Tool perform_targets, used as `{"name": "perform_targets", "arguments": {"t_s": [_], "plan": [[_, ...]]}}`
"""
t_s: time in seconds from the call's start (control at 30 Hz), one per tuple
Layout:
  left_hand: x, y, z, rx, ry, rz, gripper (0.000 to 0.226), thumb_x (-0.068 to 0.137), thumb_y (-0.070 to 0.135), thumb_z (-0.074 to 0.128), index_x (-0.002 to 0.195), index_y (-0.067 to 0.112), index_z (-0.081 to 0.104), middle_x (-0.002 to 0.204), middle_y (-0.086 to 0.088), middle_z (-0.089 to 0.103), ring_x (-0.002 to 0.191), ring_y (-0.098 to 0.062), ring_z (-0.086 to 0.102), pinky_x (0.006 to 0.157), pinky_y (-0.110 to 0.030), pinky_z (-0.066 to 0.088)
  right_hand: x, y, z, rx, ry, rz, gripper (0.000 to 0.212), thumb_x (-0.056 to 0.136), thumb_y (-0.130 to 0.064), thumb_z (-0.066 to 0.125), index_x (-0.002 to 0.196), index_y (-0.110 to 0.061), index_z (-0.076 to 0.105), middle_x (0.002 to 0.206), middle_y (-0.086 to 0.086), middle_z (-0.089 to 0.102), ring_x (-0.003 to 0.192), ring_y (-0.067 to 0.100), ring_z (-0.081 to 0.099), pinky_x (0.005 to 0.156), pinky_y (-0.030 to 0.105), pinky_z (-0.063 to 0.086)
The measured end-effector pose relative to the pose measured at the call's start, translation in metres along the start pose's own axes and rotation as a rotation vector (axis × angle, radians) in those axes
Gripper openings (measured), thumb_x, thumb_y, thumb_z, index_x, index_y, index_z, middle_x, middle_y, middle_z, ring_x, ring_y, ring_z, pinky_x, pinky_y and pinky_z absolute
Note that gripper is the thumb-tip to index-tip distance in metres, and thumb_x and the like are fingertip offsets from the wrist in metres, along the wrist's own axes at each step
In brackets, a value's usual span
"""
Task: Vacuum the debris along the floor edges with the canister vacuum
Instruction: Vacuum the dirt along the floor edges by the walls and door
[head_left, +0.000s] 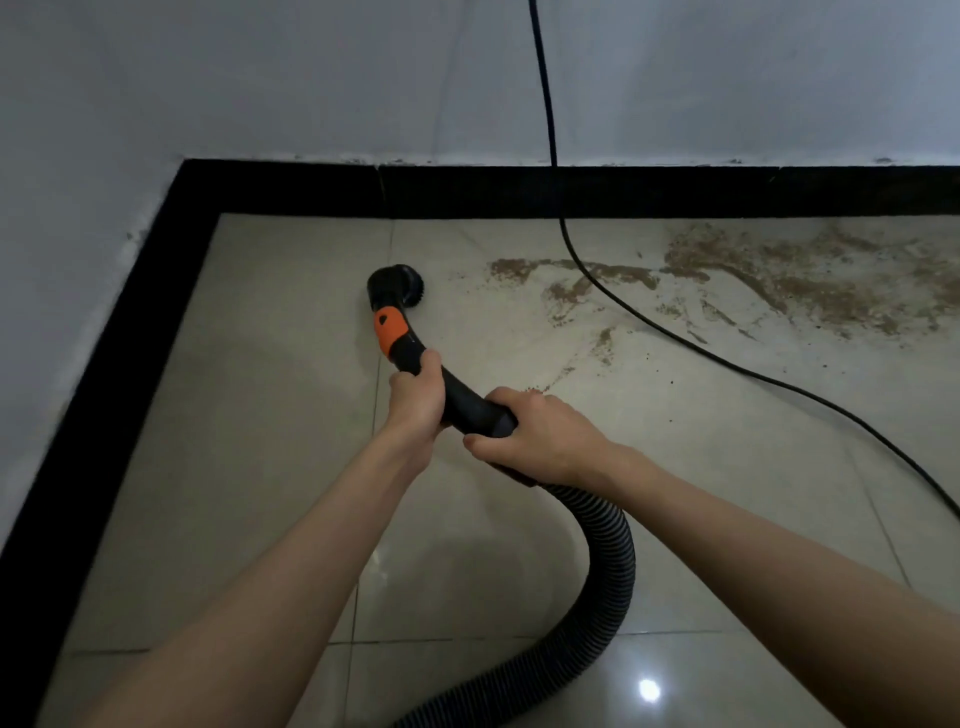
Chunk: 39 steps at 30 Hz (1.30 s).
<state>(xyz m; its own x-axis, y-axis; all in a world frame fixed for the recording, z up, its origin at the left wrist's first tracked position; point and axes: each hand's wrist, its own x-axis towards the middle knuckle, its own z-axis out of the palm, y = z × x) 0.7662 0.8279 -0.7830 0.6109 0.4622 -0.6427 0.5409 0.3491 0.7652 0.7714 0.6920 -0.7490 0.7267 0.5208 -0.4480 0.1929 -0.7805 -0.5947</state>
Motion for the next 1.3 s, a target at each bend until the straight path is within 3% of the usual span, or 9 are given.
{"name": "perform_targets", "arguments": {"t_s": [0.13,0.37,0.53,0.73,0.83,0.97,1.03,1.2,1.3], "plan": [[-0.011,-0.004,-0.014,-0.063,0.032,0.002,0.028,0.096,0.028,0.043,0.113,0.005,0.044,0.087,-0.007,0.052,0.081,-0.021,0.055,0.067,-0.032,0.051,-0.006,-0.005,0.003,0.009,-0.032,-0.040,0.024,0.083,-0.046,0.063,0.097,-0.029,0.055,0.083,-0.001,0.063,0.082,0.021,0.063,0.075,0.037,0.053],[-0.029,-0.012,-0.013,-0.045,-0.053,-0.030,0.029,0.096,0.027,0.045,0.113,0.004,0.043,0.087,-0.007,0.052,0.080,-0.020,0.057,0.064,-0.032,0.052,-0.028,0.003,0.006,0.099,-0.038,0.001,0.020,0.082,-0.039,0.066,0.092,-0.024,0.057,0.084,0.001,0.065,0.083,0.022,0.064,0.076,0.036,0.053],[-0.035,-0.007,-0.008,-0.090,-0.140,-0.071,0.030,0.101,0.036,0.038,0.112,0.008,0.039,0.096,-0.007,0.056,0.091,-0.022,0.057,0.080,-0.038,0.051,-0.041,0.015,-0.005,0.208,-0.102,0.078,0.018,0.083,-0.031,0.067,0.092,-0.017,0.063,0.079,0.000,0.067,0.075,0.019,0.066,0.070,0.032,0.054],[-0.047,-0.022,0.000,-0.068,-0.168,-0.110,0.038,0.102,0.037,0.036,0.114,0.001,0.042,0.092,-0.008,0.055,0.086,-0.021,0.057,0.077,-0.036,0.049,-0.050,0.019,0.004,-0.109,-0.019,0.065,0.031,0.085,-0.050,0.061,0.081,-0.020,0.055,0.078,0.003,0.067,0.075,0.023,0.062,0.070,0.033,0.049],[-0.050,-0.031,0.001,-0.070,-0.185,-0.116,0.041,0.102,0.038,0.036,0.116,0.000,0.041,0.095,-0.009,0.056,0.088,-0.021,0.058,0.075,-0.035,0.050,-0.056,0.022,0.004,-0.169,-0.067,0.064,0.026,0.083,-0.044,0.064,0.075,-0.026,0.046,0.073,-0.003,0.058,0.075,0.022,0.057,0.064,0.031,0.043],[-0.066,-0.055,0.012,0.001,-0.239,-0.144,0.049,0.101,0.040,0.037,0.125,-0.002,0.039,0.105,-0.012,0.056,0.092,-0.022,0.058,0.077,-0.036,0.052,-0.072,0.036,0.003,-0.142,-0.186,0.143,0.022,0.081,-0.034,0.067,0.074,-0.026,0.048,0.069,-0.006,0.058,0.066,0.014,0.056,0.055,0.023,0.040],[-0.068,-0.059,0.018,0.014,-0.270,-0.156,0.050,0.100,0.041,0.038,0.127,-0.002,0.039,0.110,-0.012,0.056,0.094,-0.022,0.058,0.082,-0.037,0.051,-0.080,0.044,0.007,-0.149,-0.157,0.162,0.020,0.082,-0.034,0.067,0.078,-0.023,0.050,0.073,-0.003,0.060,0.072,0.018,0.059,0.059,0.026,0.044],[-0.056,-0.030,0.028,-0.085,-0.328,-0.150,0.026,0.098,0.032,0.048,0.091,0.008,0.048,0.089,-0.006,0.056,0.080,-0.017,0.056,0.069,-0.030,0.051,-0.072,0.045,0.004,-0.175,0.064,0.120,0.031,0.088,-0.045,0.060,0.099,-0.018,0.049,0.090,0.008,0.062,0.086,0.030,0.061,0.075,0.037,0.048],[-0.045,-0.010,0.028,-0.115,-0.304,-0.136,0.022,0.095,0.028,0.055,0.088,0.008,0.049,0.087,-0.006,0.057,0.078,-0.016,0.058,0.064,-0.027,0.051,-0.053,0.037,-0.005,-0.111,0.073,0.116,0.026,0.088,-0.039,0.062,0.095,-0.017,0.051,0.089,0.007,0.062,0.084,0.028,0.060,0.072,0.034,0.047]]}}
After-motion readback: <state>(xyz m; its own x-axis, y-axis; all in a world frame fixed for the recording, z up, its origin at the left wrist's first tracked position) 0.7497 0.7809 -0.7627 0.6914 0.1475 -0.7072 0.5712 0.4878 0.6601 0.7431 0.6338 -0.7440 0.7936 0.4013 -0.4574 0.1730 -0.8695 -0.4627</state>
